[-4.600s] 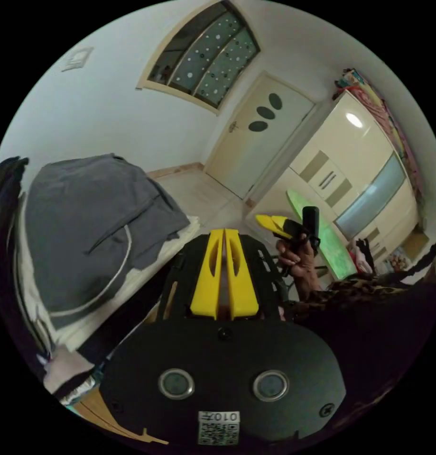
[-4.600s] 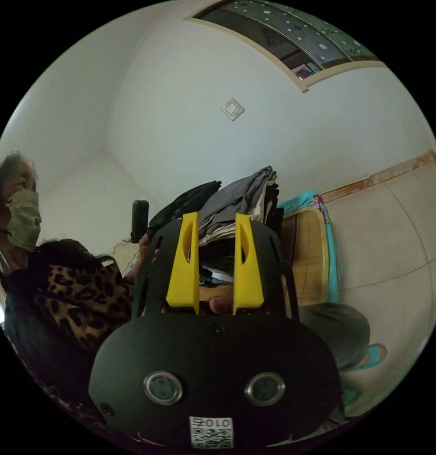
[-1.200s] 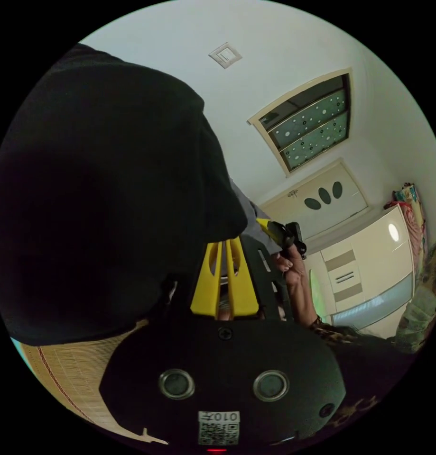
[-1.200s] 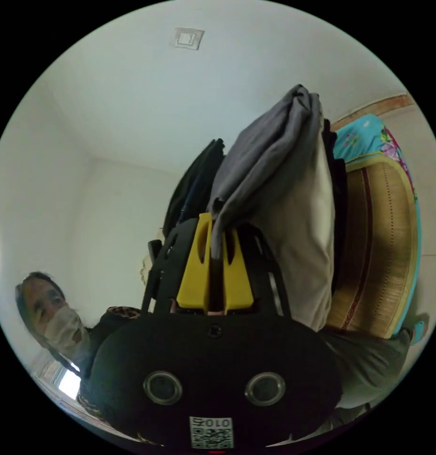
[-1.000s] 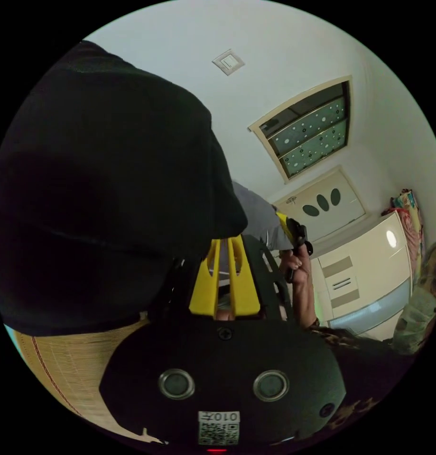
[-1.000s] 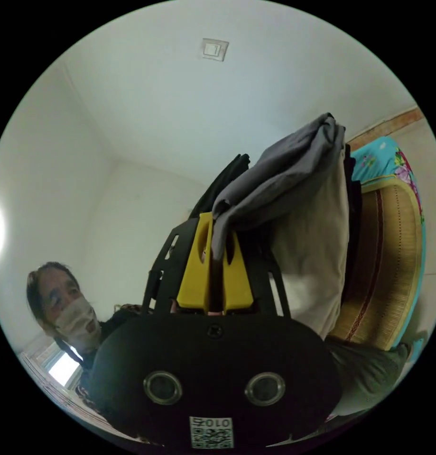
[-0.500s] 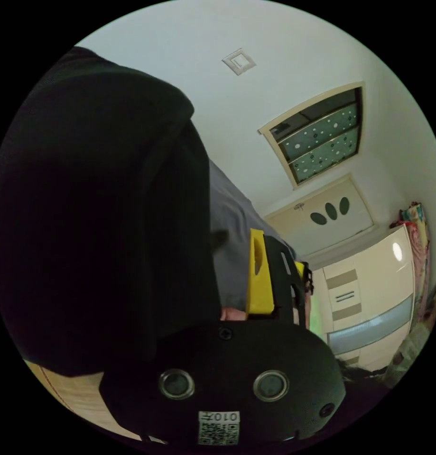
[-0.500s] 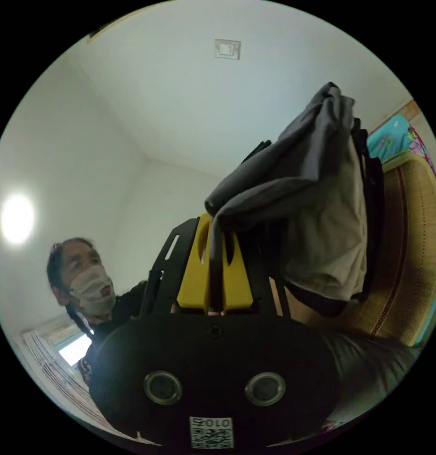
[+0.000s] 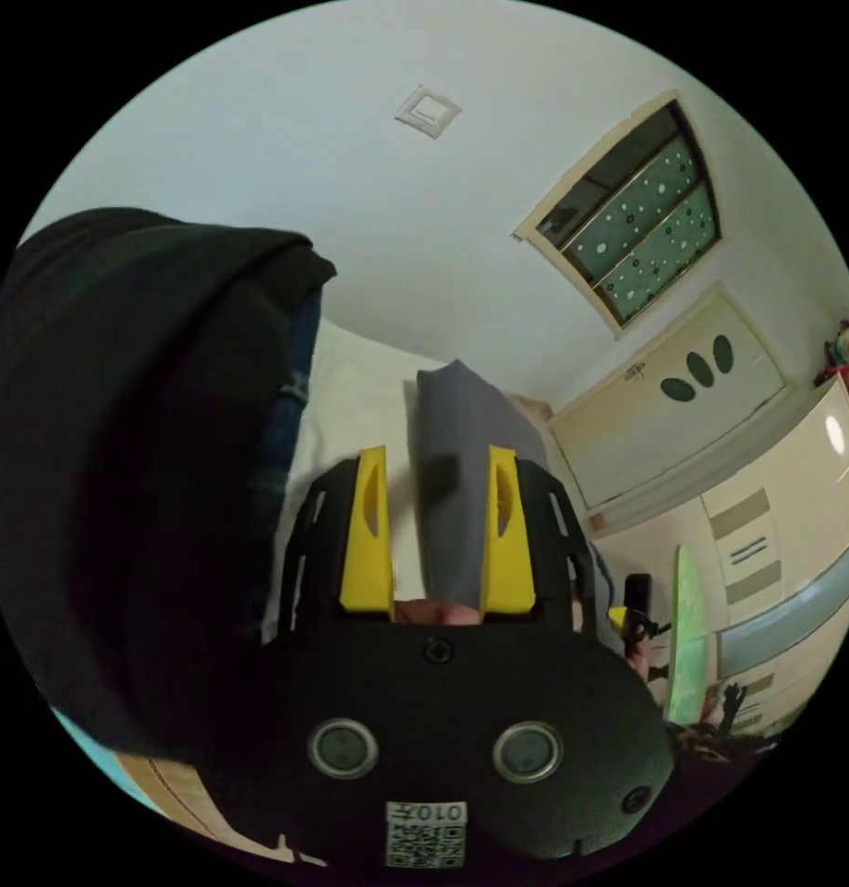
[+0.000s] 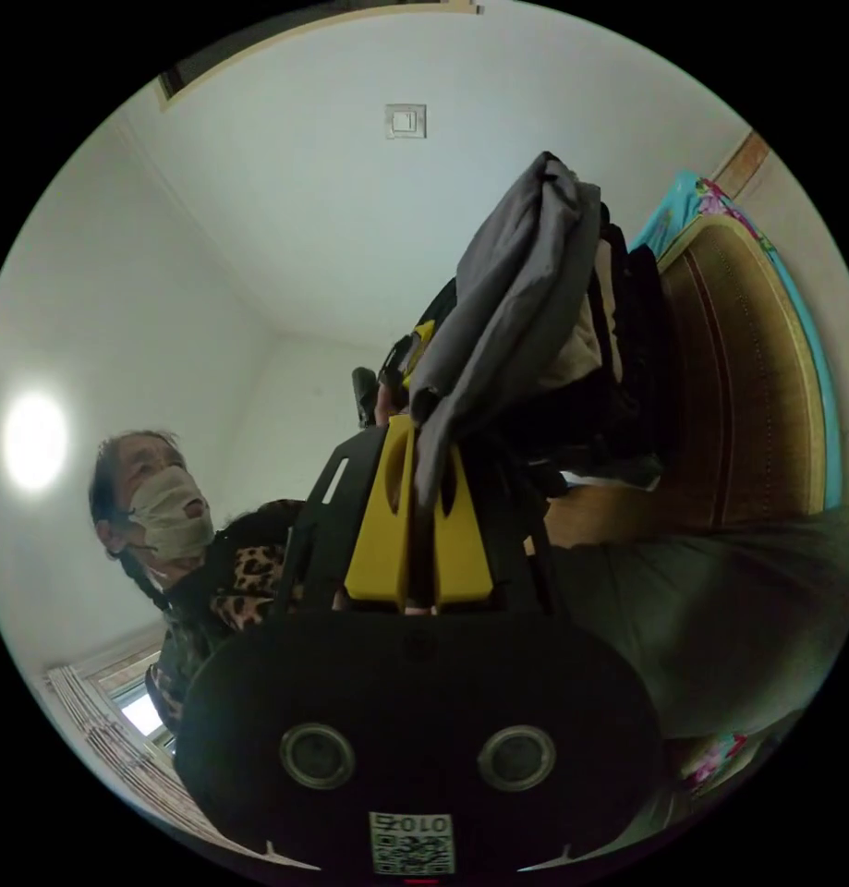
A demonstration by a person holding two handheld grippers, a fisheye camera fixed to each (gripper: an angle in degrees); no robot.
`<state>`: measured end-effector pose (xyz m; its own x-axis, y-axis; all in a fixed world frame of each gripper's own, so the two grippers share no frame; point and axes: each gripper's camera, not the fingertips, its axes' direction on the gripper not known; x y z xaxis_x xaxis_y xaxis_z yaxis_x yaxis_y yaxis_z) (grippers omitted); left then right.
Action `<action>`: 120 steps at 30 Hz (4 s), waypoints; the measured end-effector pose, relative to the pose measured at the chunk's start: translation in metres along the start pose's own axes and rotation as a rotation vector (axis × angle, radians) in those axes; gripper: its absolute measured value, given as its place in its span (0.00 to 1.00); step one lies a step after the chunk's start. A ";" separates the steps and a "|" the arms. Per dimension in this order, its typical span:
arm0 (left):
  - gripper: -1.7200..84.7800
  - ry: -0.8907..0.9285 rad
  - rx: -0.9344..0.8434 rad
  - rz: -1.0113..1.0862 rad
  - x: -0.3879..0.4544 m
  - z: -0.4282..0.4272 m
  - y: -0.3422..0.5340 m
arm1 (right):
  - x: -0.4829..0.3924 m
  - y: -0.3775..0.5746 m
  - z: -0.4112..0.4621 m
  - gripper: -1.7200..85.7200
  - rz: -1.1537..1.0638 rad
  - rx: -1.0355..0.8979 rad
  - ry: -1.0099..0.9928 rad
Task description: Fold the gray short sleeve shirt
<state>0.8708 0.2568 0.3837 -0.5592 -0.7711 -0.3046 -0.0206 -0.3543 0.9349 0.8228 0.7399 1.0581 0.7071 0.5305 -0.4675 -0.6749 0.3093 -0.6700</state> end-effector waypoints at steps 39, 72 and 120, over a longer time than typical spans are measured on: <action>0.12 0.333 -0.003 0.335 0.150 0.153 -0.039 | -0.169 0.110 -0.077 0.07 -0.210 0.241 0.118; 0.02 1.071 -1.183 0.649 0.870 0.583 0.375 | -0.408 0.740 -0.216 0.14 0.122 1.661 0.691; 0.02 1.128 -1.409 1.320 0.803 0.385 0.621 | -0.438 0.667 -0.162 0.15 0.524 1.765 1.082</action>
<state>0.0898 -0.3790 0.7893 0.8146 -0.5300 -0.2358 0.5633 0.8198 0.1033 0.0966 0.5855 0.7224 -0.1859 0.4431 -0.8770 0.2158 0.8891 0.4035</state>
